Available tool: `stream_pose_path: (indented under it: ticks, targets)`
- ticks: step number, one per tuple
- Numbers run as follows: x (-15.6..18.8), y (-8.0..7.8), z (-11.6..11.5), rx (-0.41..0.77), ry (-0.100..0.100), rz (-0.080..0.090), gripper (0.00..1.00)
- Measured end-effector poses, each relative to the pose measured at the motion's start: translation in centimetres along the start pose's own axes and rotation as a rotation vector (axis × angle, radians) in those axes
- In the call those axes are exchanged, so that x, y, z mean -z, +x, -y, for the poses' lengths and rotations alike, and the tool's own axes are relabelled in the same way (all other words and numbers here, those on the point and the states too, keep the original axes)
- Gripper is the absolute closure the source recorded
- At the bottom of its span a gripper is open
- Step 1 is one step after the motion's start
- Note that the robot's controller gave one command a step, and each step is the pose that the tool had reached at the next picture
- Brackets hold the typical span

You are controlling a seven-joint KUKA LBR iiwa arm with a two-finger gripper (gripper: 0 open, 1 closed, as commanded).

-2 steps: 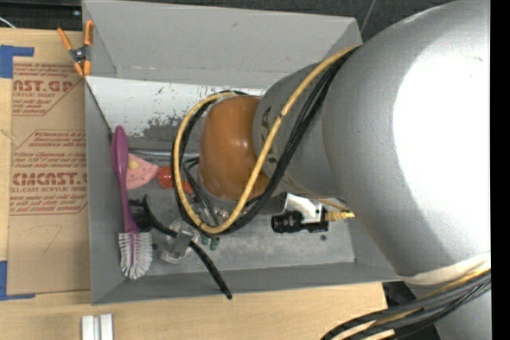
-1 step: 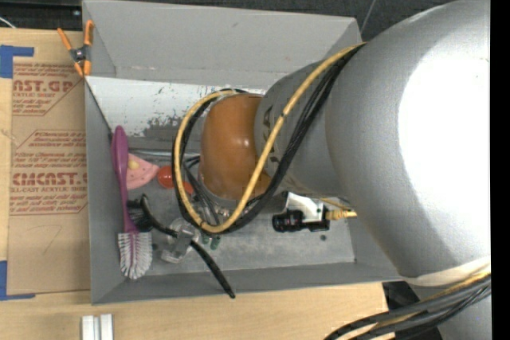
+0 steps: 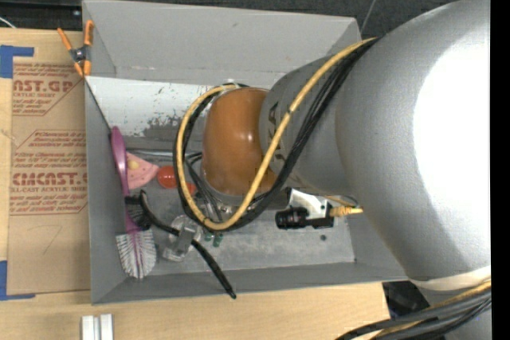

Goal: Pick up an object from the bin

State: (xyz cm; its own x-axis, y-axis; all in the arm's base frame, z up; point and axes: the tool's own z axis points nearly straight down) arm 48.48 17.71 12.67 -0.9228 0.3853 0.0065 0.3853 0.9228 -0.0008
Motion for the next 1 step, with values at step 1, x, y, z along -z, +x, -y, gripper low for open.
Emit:
stream_pose_path:
  ticks: [1]
  targets:
    - [2.21,0.05,0.03,0.000,0.002,-0.002,1.00]
